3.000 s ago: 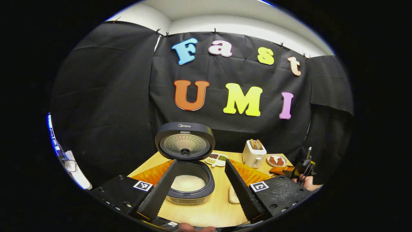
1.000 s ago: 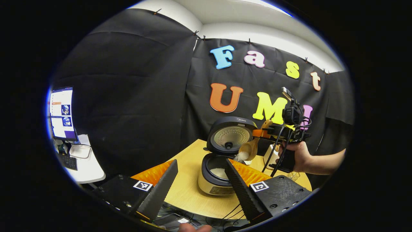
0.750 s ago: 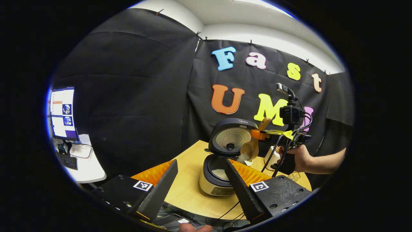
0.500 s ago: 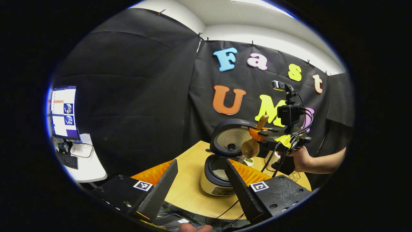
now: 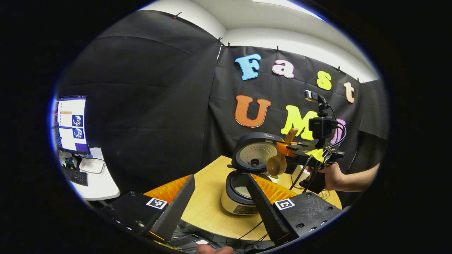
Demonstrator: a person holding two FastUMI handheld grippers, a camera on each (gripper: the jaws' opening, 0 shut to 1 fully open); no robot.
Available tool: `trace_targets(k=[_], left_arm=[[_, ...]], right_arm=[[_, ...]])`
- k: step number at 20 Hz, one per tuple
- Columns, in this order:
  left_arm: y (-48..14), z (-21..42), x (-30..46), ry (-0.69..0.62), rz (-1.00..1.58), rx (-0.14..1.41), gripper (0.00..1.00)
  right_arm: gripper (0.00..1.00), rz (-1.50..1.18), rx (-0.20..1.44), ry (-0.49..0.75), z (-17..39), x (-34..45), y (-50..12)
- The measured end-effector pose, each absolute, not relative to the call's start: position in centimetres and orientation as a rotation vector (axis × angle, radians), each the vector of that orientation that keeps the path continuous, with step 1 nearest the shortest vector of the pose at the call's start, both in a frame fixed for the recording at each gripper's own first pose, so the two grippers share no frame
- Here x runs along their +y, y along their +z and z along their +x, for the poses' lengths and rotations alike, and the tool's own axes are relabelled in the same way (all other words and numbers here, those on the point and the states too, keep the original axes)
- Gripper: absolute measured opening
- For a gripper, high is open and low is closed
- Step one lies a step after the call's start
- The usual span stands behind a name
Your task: Close the left gripper, press the button to open the rice cooker; take a wooden spoon from the chopstick holder with the right hand, scoop a spoonful of rice and pour it into the rice cooker, then put the wooden spoon back into the chopstick holder.
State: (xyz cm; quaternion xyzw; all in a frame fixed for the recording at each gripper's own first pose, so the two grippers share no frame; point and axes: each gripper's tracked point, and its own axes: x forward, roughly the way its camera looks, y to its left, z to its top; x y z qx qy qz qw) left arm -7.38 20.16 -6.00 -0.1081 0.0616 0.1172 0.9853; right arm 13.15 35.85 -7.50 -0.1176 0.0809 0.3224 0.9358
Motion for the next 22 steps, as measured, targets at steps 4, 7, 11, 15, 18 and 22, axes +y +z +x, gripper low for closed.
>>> trace_targets(k=[4,7,11,15,18,22], left_arm=[[-4.7,-6.9,18.7,0.201,-0.235,0.118,0.95],[-3.6,-5.8,17.4,0.172,-0.236,0.104,0.95],[-2.0,-3.7,14.5,0.101,-0.244,0.096,0.95],[-1.0,-1.0,10.9,0.024,-0.232,0.087,0.95],[-0.7,1.2,8.7,-0.023,-0.209,0.090,0.95],[-0.1,3.8,6.4,-0.057,-0.188,0.089,0.95]], right_arm=[[0.11,-0.131,0.227,0.685,12.1,34.1,-6.6],[0.11,0.003,0.300,0.683,11.9,31.1,-5.6],[0.11,0.151,0.355,0.615,12.8,24.8,-3.6],[0.11,0.297,0.370,0.515,14.0,17.1,-2.0],[0.11,0.364,0.365,0.410,15.4,10.5,-1.7],[0.11,0.403,0.355,0.253,17.2,1.8,-2.9]])
